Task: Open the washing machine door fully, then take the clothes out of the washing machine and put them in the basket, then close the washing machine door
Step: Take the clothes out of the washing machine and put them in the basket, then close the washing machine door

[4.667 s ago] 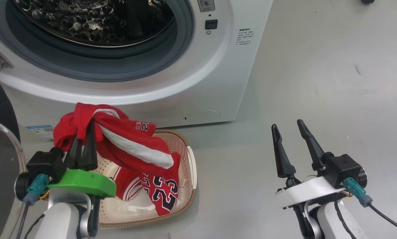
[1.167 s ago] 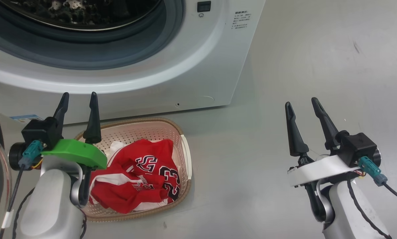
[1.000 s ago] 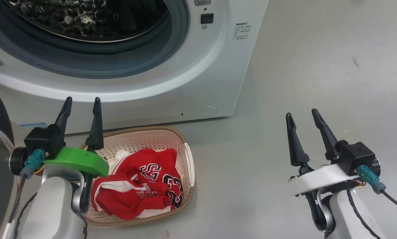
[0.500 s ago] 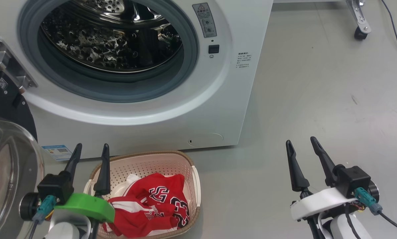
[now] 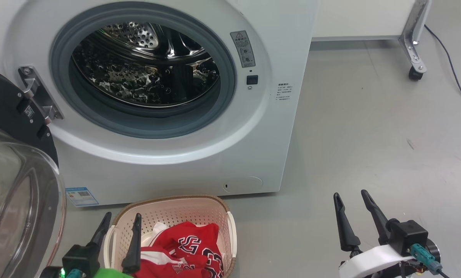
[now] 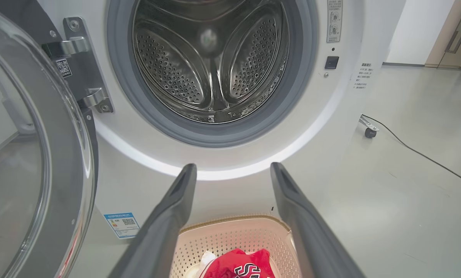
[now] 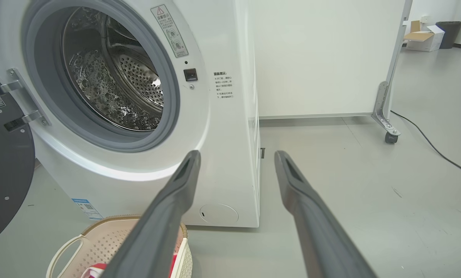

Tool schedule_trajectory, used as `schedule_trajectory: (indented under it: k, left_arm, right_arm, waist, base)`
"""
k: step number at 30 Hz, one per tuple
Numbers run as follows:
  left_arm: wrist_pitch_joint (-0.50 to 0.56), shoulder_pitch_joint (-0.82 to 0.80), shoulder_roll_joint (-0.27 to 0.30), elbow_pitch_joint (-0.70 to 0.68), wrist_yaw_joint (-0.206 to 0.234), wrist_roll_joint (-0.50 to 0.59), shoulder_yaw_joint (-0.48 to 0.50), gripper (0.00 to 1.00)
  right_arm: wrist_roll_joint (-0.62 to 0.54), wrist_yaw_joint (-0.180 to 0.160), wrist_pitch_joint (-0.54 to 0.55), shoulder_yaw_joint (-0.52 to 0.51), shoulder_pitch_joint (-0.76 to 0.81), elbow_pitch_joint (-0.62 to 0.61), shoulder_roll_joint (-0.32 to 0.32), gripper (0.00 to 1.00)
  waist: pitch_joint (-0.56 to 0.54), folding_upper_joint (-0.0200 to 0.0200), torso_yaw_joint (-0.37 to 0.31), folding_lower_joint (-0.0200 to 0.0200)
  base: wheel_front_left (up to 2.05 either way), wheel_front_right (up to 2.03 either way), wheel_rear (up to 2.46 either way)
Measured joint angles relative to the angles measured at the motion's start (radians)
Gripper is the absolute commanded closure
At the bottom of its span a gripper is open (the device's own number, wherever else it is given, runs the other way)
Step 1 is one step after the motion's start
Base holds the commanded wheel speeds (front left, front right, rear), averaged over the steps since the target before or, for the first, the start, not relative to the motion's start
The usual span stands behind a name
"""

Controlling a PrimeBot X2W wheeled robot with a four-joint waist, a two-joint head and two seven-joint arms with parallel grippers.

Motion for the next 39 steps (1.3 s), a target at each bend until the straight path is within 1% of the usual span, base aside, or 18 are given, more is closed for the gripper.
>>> schedule_trajectory:
  k: [5, 13, 27, 28, 39]
  left_arm:
    - [0.000, 0.032, 0.000, -0.018, 0.006, 0.001, -0.011, 0.00]
    - [0.002, 0.060, 0.000, -0.060, 0.022, 0.001, -0.018, 0.00]
    - [0.019, 0.080, 0.000, -0.105, 0.036, 0.007, -0.024, 0.00]
    - [0.020, 0.082, 0.000, -0.108, 0.039, 0.010, -0.024, 0.00]
    - [0.040, 0.090, 0.000, -0.133, 0.048, 0.027, -0.030, 0.00]
  right_arm:
    - [0.007, -0.007, 0.000, 0.000, 0.021, -0.001, 0.001, 0.00]
    - [0.009, -0.007, 0.000, 0.010, 0.033, -0.009, 0.002, 0.00]
    - [0.014, -0.011, 0.000, 0.016, 0.040, -0.017, 0.002, 0.00]
    - [0.014, -0.018, 0.000, 0.016, 0.040, -0.018, 0.002, 0.00]
    - [0.014, -0.019, 0.000, 0.016, 0.040, -0.022, 0.002, 0.00]
  waist:
    - [-0.027, 0.0000, 0.005, 0.0000]
    - [-0.059, 0.0000, 0.016, 0.0000]
    - [-0.060, 0.0000, 0.012, 0.0000]
    - [-0.060, 0.0000, 0.012, 0.0000]
    - [-0.056, 0.0000, 0.013, 0.0000]
  base:
    - [0.00, 0.00, 0.00]
    - [0.00, 0.00, 0.00]
    - [0.00, 0.00, 0.00]
    - [0.00, 0.00, 0.00]
    - [0.00, 0.00, 0.00]
